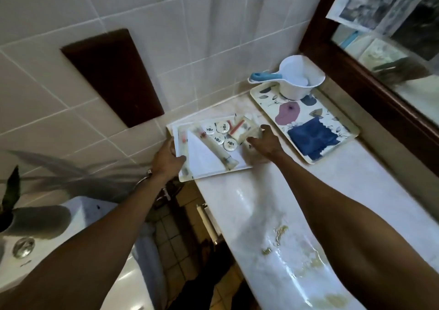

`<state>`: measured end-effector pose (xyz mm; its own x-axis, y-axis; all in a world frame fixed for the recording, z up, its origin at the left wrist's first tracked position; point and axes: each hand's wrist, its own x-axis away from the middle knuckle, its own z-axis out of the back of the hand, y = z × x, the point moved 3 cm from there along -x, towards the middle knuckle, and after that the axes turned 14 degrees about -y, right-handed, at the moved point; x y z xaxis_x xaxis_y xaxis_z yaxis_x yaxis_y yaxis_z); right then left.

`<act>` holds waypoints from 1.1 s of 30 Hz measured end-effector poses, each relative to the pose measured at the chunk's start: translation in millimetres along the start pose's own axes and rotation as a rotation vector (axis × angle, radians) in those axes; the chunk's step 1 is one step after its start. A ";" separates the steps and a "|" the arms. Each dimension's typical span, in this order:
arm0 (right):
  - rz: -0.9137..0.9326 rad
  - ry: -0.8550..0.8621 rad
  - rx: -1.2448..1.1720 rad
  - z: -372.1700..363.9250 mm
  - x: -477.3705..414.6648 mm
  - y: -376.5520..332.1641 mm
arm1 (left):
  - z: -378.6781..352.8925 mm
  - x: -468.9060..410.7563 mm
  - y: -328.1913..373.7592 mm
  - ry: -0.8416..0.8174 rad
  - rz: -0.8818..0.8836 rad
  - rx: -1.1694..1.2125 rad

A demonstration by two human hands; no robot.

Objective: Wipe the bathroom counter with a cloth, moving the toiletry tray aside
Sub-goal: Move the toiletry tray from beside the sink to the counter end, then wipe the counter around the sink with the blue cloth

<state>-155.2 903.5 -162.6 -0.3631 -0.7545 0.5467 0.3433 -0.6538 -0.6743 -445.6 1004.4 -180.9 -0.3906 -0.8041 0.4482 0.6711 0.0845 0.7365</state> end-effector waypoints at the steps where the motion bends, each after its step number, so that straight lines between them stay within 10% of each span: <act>1: -0.002 -0.001 0.004 -0.6 -7.8 -5.1 | 0.6 -3.7 -1.8 0.000 -0.004 0.009; 20: 0.090 -0.023 0.030 9.7 -99.1 -43.9 | 15.0 -37.8 -16.0 -0.010 0.023 0.049; 26: 0.202 0.102 0.020 15.6 -63.9 -36.4 | 15.9 -27.9 37.2 0.269 -0.120 -0.218; 33: 0.288 0.378 -0.130 56.2 28.6 31.0 | -68.4 -38.4 127.1 -0.044 -0.469 -0.125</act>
<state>-106.3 858.5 -140.0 -0.5664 -0.8143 0.1272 0.3739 -0.3914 -0.8409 -302.2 1005.7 -139.2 -0.6936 -0.7125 0.1055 0.4859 -0.3547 0.7988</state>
